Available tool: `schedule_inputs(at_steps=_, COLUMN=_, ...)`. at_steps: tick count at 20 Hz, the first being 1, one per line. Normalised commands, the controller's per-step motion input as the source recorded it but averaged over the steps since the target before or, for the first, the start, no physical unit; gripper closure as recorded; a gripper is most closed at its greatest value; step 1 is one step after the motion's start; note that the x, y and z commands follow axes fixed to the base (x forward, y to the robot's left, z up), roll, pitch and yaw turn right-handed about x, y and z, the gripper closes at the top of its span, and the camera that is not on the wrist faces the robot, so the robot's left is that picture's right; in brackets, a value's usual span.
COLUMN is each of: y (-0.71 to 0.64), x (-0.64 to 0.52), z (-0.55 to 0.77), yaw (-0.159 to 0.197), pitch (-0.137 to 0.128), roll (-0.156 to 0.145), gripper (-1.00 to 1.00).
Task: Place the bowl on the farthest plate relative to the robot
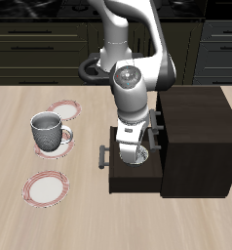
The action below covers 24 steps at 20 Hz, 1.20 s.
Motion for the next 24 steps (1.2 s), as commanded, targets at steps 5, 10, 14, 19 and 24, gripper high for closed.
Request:
schedule_inputs(at_steps=5, y=-0.13, x=0.09, z=0.01, yaw=-0.151, pitch=0.042, roll=-0.047, gripper=-1.00)
schedule_inputs(at_steps=10, y=-0.17, x=0.09, z=0.03, yaw=-0.061, pitch=-0.006, roll=-0.048, gripper=1.00)
schedule_inputs(at_steps=14, y=-0.04, x=0.05, z=0.07, yaw=-0.026, pitch=-0.007, roll=-0.014, gripper=1.00)
schedule_inputs(at_steps=19, y=0.01, x=0.05, z=0.11, yaw=-0.023, pitch=-0.017, roll=-0.008, gripper=1.00)
schedule_inputs(at_steps=24, y=0.00, x=0.02, z=0.22, yaw=0.004, pitch=-0.048, roll=0.002, gripper=1.00)
